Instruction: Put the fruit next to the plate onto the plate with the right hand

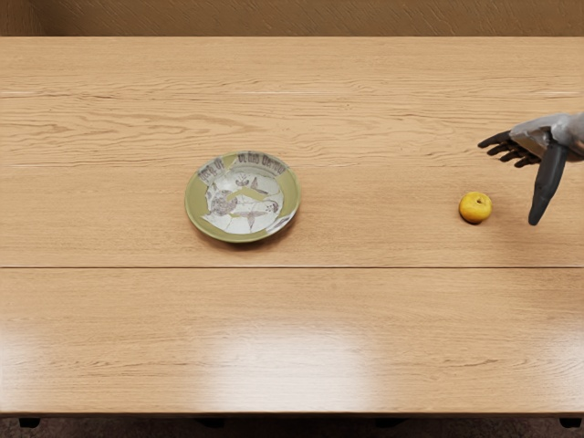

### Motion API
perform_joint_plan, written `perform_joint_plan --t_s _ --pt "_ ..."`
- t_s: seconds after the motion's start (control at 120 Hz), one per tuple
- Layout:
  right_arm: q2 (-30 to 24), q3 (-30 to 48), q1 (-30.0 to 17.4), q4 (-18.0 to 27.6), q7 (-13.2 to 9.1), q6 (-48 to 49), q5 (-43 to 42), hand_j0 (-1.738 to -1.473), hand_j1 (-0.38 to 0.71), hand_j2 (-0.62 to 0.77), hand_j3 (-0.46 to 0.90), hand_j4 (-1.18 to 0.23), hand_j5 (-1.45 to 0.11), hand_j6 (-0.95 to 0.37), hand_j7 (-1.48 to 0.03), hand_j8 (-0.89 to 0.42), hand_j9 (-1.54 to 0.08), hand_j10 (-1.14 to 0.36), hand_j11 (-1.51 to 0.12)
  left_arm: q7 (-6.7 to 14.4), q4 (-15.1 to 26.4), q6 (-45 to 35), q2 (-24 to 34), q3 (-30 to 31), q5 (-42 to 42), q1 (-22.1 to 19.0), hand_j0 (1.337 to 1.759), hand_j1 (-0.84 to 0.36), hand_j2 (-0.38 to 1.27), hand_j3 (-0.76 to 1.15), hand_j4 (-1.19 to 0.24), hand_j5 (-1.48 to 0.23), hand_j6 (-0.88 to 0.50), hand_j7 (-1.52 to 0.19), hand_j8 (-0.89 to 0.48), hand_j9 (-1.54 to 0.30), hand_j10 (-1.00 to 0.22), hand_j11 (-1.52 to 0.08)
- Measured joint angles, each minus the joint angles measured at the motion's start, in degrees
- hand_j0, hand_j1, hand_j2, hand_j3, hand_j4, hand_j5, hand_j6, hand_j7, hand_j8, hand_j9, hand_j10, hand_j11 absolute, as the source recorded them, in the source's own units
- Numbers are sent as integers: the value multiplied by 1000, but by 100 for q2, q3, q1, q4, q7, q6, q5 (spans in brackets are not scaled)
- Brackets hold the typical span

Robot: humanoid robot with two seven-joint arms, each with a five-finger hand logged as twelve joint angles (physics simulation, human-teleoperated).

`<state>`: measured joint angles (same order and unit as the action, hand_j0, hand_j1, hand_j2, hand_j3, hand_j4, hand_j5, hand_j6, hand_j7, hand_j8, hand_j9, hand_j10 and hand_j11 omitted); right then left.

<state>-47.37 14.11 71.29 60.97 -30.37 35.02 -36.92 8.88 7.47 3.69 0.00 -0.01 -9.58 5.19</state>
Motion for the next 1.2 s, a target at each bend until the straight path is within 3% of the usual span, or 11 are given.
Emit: perform_joint_plan --t_s 0.167,0.3,0.433,0.633,0.858,1.2 --pt "-7 -6 26 44 -25 0 -14 -1658 -349 0 0 -4 -1 -6 0 -5 0 -3 0 0 0 0 0 0 0 0 1658 325 4 0 -21 -27 -21 -27 -21 -27 -21 -26" --pt "-3 50 196 202 -303 0 6 -1658 -349 0 0 -5 -1 -6 0 -5 0 -3 0 0 0 0 0 0 0 0 1658 325 4 0 -21 -27 -21 -27 -21 -27 -21 -27" --pt "111 167 278 361 -418 0 26 -1658 -349 0 0 -4 -1 -6 0 -5 0 -3 0 0 0 0 0 0 0 0 1658 325 4 0 -21 -26 -21 -26 -21 -26 -21 -26" --pt "363 165 171 1085 -456 -80 -355 -1658 -349 0 0 -4 -1 -6 0 -4 0 -3 0 1 0 0 0 0 0 0 1658 325 4 0 -21 -26 -21 -26 -21 -26 -21 -26" --pt "350 155 -172 1926 -462 -1463 -1200 -1658 -349 0 0 -4 -1 -6 0 -4 0 -3 0 0 0 0 0 0 0 0 1658 325 4 0 -21 -27 -21 -27 -21 -26 -21 -26" --pt "508 157 -764 1973 -463 -2544 -2332 -1658 -349 1 0 -5 -1 -7 0 -5 0 -4 0 0 0 0 0 0 0 0 1658 325 4 0 -21 -27 -21 -27 -21 -26 -21 -26"
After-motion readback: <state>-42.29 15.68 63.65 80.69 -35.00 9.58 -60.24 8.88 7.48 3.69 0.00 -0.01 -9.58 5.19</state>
